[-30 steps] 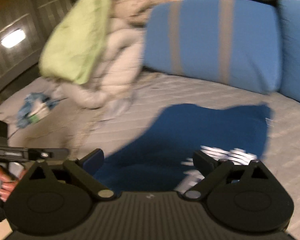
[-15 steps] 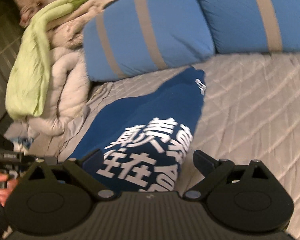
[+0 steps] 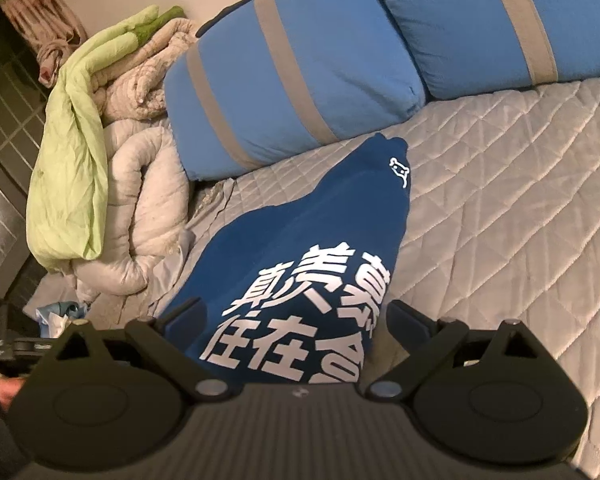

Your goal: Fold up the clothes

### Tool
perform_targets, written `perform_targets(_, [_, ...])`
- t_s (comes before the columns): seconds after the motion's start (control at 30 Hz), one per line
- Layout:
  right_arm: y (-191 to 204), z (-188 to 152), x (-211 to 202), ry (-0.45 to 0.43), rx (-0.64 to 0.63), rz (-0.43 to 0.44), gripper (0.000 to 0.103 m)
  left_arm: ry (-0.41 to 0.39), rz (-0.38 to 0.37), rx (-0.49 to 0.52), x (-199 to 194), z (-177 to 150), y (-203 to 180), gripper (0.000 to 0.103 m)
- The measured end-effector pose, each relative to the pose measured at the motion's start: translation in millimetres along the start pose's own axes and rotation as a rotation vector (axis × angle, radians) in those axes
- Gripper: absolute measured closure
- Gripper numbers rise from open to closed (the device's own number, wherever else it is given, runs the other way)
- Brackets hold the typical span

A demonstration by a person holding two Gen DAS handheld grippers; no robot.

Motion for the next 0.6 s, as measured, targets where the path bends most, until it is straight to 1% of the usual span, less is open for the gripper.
perform_targets(0.07, [-3,0,0,0.004,0.016,0.003,0.003,-0.001,0.031,0.014,-3,-2,0,0.094])
perform_targets(0.2, [-3,-1,2,0.01,0.018,-0.001,0.003,0.057,0.125,0.036,15,-10,9,0.094])
perform_targets(0.3, [-2,-2,3,0.014,0.012,-0.005,0.003,0.085,0.164,0.101,29,-14,5,0.093])
perform_targets(0.33, [-1,-2,3,0.015,0.01,-0.007,0.003,0.093,0.177,0.127,33,-15,3,0.09])
perform_targets(0.4, [-1,-3,4,0.018,0.005,-0.01,0.003,0.096,0.2,0.185,34,-16,-3,0.088])
perform_targets(0.47, [0,-4,4,0.021,0.001,-0.013,0.003,0.096,0.225,0.216,31,-14,-6,0.072])
perform_targets(0.5, [0,-4,5,0.022,-0.001,-0.014,0.003,0.087,0.243,0.218,27,-13,-5,0.056])
perform_targets(0.53, [1,-4,5,0.023,-0.003,-0.016,0.003,0.078,0.259,0.218,22,-13,-4,0.046])
perform_targets(0.57, [1,-5,5,0.024,-0.005,-0.017,0.003,0.059,0.254,0.21,18,-11,-2,0.043])
perform_targets(0.6, [1,-5,5,0.026,-0.007,-0.019,0.003,0.044,0.234,0.194,15,-9,2,0.037])
Point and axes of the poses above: each gripper's, at about its wrist camera, not at the fingertips, and x roughly the way its jaws point, y to its left, z to its top, the point moved 1 cm from there along x, roughly the way its jaws point, and after that the axes turned 11 degrees about x, right-handed, at the moved point
